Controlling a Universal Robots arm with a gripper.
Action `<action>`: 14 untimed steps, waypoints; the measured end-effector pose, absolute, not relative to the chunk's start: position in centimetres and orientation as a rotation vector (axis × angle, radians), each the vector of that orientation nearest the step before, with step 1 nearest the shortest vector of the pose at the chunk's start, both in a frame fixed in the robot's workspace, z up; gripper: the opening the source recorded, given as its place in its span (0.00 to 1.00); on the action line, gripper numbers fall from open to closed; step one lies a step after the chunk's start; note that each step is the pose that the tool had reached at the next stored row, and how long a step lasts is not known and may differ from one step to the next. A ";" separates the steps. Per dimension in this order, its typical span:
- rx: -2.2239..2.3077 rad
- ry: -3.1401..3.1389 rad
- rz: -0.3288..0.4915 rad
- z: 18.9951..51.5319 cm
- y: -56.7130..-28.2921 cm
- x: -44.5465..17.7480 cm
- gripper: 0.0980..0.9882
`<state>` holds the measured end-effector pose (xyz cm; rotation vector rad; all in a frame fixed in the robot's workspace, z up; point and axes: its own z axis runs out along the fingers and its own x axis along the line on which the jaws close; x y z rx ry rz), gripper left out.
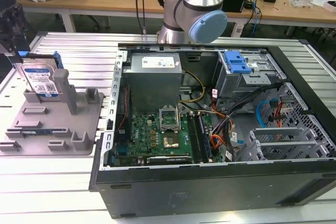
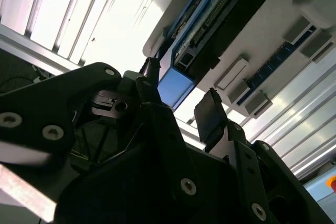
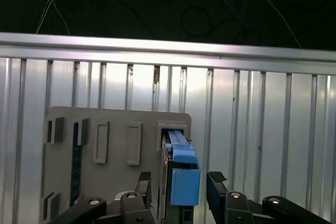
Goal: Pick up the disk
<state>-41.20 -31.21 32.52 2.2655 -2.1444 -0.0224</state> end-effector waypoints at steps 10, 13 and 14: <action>2.266 -2.144 -0.022 31.6 -31.2 -41.3 0.50; 2.265 -2.144 -0.022 31.2 -31.2 -41.3 0.50; 2.266 -2.144 -0.022 31.1 -31.2 -41.3 0.50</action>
